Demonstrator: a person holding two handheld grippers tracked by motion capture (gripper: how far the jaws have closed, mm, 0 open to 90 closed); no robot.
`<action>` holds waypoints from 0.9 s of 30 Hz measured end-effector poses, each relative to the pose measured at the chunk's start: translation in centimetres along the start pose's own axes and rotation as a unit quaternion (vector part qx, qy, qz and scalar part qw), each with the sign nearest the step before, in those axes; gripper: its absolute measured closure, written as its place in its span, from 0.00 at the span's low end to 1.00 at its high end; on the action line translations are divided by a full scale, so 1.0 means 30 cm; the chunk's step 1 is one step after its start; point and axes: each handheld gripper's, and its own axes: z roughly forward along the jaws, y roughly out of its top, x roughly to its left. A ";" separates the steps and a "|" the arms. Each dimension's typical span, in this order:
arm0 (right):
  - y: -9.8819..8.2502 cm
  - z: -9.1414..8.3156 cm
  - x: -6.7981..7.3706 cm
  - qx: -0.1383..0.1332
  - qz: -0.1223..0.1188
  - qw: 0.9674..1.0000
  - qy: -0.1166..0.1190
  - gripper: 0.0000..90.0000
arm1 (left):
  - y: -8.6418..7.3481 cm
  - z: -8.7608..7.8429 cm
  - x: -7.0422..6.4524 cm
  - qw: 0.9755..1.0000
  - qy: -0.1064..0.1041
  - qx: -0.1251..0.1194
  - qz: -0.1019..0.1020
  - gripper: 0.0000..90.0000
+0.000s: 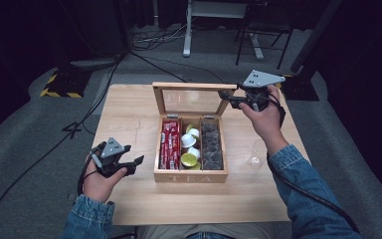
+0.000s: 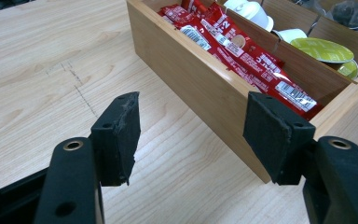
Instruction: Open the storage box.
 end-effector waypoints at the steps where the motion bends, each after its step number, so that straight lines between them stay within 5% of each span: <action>1: 0.001 0.008 -0.008 -0.003 0.007 1.000 -0.001 0.60 | 0.000 0.000 0.000 1.000 0.000 0.000 0.000 0.41; 22: -0.047 0.144 -0.121 0.019 0.078 0.996 -0.042 0.58 | 0.011 0.032 0.005 1.000 -0.013 -0.001 0.001 0.40; 27: -0.069 0.181 -0.140 0.026 0.090 0.995 -0.046 0.47 | 0.009 0.035 0.006 1.000 -0.015 0.003 0.002 0.40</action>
